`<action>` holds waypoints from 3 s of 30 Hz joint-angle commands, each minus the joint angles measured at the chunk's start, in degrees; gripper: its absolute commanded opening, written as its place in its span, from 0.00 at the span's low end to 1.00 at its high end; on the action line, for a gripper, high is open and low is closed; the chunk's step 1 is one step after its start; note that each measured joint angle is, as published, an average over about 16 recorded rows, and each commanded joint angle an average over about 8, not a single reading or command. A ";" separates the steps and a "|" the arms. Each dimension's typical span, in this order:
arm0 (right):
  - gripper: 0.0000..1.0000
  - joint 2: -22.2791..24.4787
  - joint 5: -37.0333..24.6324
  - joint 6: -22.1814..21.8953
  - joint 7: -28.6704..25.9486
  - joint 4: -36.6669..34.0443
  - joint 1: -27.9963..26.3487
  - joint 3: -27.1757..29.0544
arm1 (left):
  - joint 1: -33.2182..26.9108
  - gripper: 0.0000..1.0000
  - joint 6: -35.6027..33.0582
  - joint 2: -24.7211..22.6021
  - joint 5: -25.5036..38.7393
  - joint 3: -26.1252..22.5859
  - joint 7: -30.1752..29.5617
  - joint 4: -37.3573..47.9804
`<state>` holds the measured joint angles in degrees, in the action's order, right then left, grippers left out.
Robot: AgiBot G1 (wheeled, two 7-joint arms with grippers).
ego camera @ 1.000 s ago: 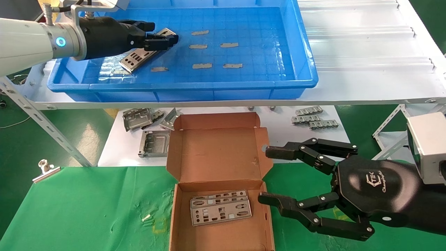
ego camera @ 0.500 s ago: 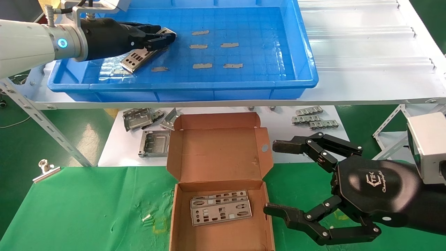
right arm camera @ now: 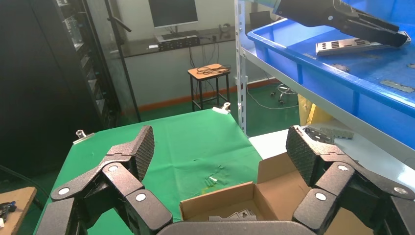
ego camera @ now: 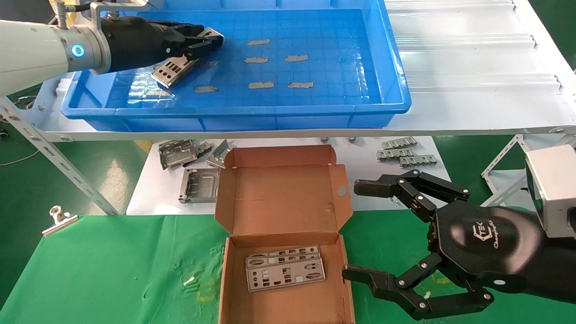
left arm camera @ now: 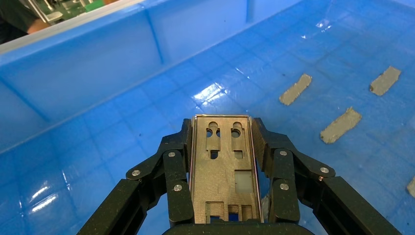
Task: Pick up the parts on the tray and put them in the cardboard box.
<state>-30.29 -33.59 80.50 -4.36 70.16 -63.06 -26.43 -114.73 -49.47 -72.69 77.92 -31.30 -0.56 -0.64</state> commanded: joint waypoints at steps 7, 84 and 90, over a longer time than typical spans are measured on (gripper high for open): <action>1.00 0.00 0.00 0.00 0.00 0.00 0.00 0.00 | 0.04 0.83 0.24 -0.23 -0.55 0.39 0.37 0.06; 1.00 0.00 0.00 0.00 0.00 0.00 0.00 0.00 | -0.68 1.00 -3.96 0.67 -0.55 0.39 2.35 -0.03; 1.00 0.00 0.00 0.00 0.00 0.00 0.00 0.00 | -0.67 1.00 -5.30 0.89 -0.60 0.42 2.59 0.05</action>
<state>-30.29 -33.59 80.50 -4.36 70.16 -63.06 -26.43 -115.39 -55.17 -71.70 77.29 -30.86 1.95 -0.58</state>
